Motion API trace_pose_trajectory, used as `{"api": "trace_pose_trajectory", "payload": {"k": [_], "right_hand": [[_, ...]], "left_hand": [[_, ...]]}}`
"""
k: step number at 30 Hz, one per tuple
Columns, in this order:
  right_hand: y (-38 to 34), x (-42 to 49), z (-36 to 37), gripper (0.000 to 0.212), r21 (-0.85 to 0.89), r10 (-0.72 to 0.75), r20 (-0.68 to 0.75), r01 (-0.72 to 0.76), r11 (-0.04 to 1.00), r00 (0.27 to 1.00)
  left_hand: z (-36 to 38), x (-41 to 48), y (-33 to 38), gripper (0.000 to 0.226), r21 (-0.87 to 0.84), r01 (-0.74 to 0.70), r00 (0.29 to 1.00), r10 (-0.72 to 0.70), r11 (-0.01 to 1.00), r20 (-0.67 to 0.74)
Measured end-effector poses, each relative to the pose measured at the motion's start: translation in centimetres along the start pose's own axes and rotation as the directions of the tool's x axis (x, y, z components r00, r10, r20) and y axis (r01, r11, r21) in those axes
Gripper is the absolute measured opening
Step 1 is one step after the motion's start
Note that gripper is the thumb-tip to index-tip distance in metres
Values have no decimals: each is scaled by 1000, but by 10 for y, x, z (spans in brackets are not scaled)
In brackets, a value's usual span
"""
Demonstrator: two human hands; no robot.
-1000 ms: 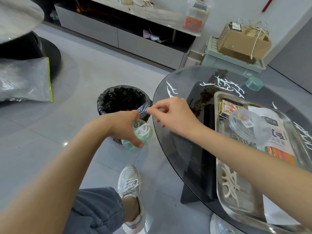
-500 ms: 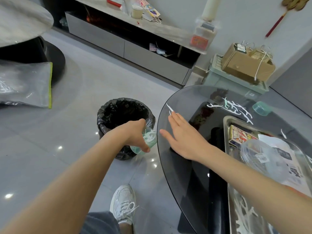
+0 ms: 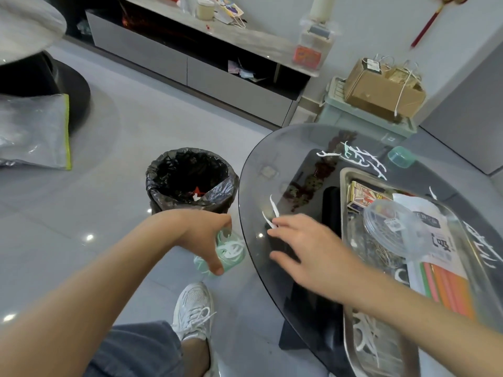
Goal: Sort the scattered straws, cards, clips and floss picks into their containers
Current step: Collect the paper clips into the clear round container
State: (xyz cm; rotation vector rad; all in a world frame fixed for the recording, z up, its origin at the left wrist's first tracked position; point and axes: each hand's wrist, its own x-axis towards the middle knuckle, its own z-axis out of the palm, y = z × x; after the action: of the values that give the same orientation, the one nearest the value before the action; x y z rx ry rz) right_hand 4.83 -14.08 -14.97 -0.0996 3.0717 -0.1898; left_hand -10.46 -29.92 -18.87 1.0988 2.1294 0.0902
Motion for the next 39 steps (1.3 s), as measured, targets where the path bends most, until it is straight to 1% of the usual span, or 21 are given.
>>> {"api": "trace_pose_trajectory", "payload": {"k": [1,3,5,6,8,10,13,15,17,20,22,24,26,28,30,32,34,36,38,39], "right_hand": [[3,1,-4,42,37,29,-22,-28,999,999],[9,8,-10,49,50,78,-39,-76,996,996],[12,17,-9,60,32,127,17,-127,991,992],[12,21,-7,61,28,153,45,-154,988,987],[11,26,-2,50,28,170,34,-170,985,985],[8,26,-1,34,4,140,-10,-140,990,990],[5,21,-3,21,-43,100,0,-100,994,995],[5,16,-5,18,-47,110,29,-109,993,993],[6,14,-8,21,-31,136,78,-134,991,988],[7,18,-13,24,23,198,172,-205,979,965],[8,21,-14,23,46,226,190,-238,970,956],[8,23,-13,19,39,212,172,-222,974,962],[9,23,-10,16,11,172,144,-175,985,975],[12,22,-8,15,-5,114,103,-114,993,988],[14,21,-5,13,13,56,47,-56,998,997],[15,20,-4,13,16,13,15,-13,1000,1000],[16,20,-4,13,26,13,-11,-13,1000,1000],[16,20,-6,12,74,40,-63,-35,997,997],[12,22,-10,13,199,81,-113,-58,978,990],[8,22,-13,14,280,96,-116,-60,958,989]], "left_hand": [[2,-3,2,63,1,1,1000,-1,1000,3],[1,-7,3,63,-4,2,1000,-2,1000,-10],[-1,-11,4,62,-12,5,1000,-5,1000,-12],[-2,-12,5,62,-13,4,1000,-4,1000,-11],[-4,-12,10,62,-1,-3,1000,3,1000,-13],[-4,-14,15,63,9,-11,1000,11,1000,-19],[-3,-15,19,65,22,-15,1000,15,1000,-2],[-3,-16,21,71,40,-13,1000,12,999,15],[-3,-17,23,76,48,-19,1000,17,999,25],[-2,-17,26,78,42,-27,999,26,999,32],[-2,-17,26,77,42,-28,999,27,999,31],[-2,-17,26,77,35,-28,999,27,999,31],[-3,-17,26,75,25,-33,999,33,999,28],[-3,-17,24,68,22,-37,999,36,999,17],[-3,-18,22,63,29,-35,999,34,999,11],[-3,-18,22,62,34,-34,999,33,999,11],[-2,-17,22,65,35,-39,999,38,999,16],[-2,-18,24,69,35,-48,999,47,998,20],[-2,-18,25,72,21,-63,998,63,998,23],[-2,-19,25,73,9,-67,997,67,998,27]]}}
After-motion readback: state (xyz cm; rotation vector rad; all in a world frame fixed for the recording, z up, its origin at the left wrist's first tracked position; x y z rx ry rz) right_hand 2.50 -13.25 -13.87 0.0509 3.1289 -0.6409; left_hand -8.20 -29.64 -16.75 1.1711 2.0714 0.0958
